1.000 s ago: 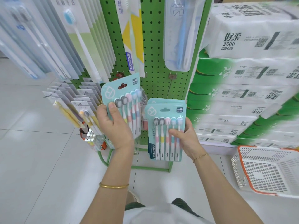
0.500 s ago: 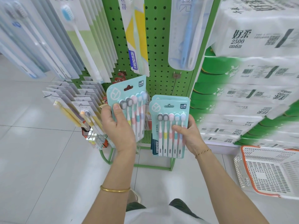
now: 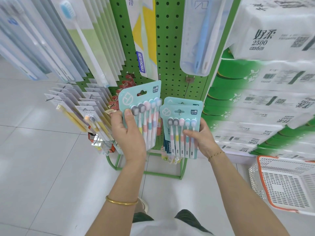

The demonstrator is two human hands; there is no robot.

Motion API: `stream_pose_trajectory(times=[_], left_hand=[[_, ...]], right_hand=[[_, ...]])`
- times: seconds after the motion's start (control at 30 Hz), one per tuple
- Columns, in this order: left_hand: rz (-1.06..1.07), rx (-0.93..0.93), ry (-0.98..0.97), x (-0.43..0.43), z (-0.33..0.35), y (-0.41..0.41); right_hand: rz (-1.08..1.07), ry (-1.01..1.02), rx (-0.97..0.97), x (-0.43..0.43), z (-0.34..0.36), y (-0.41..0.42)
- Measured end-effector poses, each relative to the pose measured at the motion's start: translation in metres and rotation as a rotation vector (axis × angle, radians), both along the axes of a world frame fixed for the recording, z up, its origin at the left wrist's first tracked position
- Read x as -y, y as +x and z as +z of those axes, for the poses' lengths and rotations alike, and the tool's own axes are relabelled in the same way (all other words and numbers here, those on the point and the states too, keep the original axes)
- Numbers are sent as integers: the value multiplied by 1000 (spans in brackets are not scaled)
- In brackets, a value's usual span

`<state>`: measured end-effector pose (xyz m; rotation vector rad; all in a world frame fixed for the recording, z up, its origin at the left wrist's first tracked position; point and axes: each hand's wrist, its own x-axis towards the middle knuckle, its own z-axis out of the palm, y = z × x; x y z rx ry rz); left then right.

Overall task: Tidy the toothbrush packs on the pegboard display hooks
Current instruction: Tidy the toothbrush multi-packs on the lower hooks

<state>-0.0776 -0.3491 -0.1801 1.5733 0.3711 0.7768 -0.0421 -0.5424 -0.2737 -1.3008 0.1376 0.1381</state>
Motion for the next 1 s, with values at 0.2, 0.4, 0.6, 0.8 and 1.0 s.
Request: stream_pose_trajectory(times=[0.2,0.4,0.6,0.8,1.0], left_hand=[[-10,-4,-1,2,2,3],[-24,-12,21,7,7,3],[-38,-27,4,7,7,2],[-53,-35,-5,4,8,-1],[-67,-45,6,5,8,-5]], right_hand=[[-1,-43,18,5,-2,19],[-2,-120,17,13,0,40],[33,-203,-10,25,0,60],[55,-315,-29,25,4,68],[22,-445,8,13,4,64]])
